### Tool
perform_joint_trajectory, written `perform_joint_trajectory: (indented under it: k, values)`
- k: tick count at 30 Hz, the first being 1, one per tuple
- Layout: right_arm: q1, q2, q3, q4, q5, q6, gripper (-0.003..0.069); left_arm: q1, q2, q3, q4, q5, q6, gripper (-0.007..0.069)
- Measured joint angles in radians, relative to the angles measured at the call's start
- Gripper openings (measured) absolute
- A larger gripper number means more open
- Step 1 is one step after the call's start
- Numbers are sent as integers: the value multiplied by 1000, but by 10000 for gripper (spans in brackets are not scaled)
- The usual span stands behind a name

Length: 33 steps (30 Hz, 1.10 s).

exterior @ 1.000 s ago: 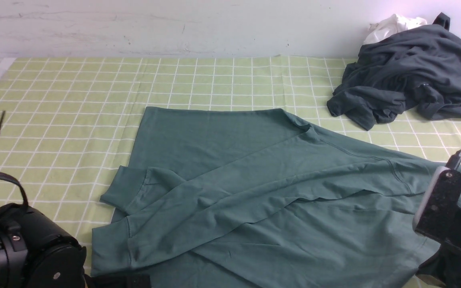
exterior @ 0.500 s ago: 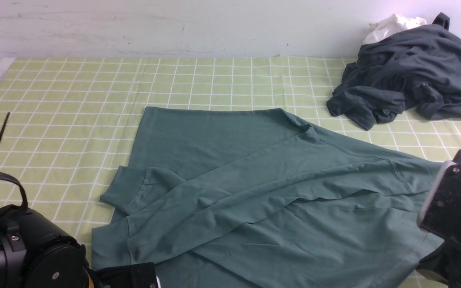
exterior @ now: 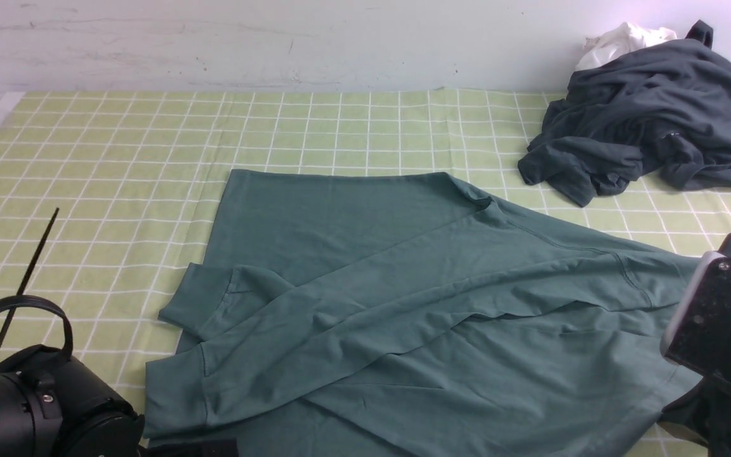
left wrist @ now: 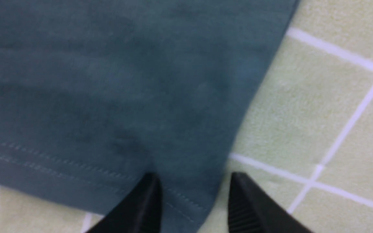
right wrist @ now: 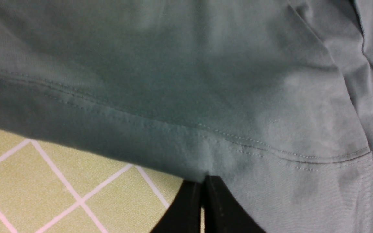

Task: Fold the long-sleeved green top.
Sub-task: Use both arms simultaneously to clamp the lower edge of the clothing fabric, then use both arms to drag the lower edge of the fabric forward and fold it over the upper edge

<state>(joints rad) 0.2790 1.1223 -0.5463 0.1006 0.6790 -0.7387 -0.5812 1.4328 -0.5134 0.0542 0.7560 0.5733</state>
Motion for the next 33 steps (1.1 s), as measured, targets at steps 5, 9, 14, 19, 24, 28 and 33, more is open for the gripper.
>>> perform_joint_trajectory:
  k: [5,9,14,19,24,28,33]
  values:
    - [0,0,0,2,0,0,-6,0,-2,-27,10,-3,-8,111]
    - [0,0,0,2,0,0,-6,0,-50,-57,5,28,-8,15]
    - [0,0,0,-2,12,1,-6,0,-166,-133,15,119,-105,-1]
    - [0,3,-30,-81,47,80,-6,0,-232,-278,104,190,-323,3]
    - [-15,66,-131,-257,3,239,-6,33,-173,-466,221,124,-497,6]
    - [-60,184,-252,-359,-40,302,-6,133,-45,-622,249,67,-582,6]
    - [-107,385,-409,-394,-76,307,-6,254,166,-840,223,-7,-599,6]
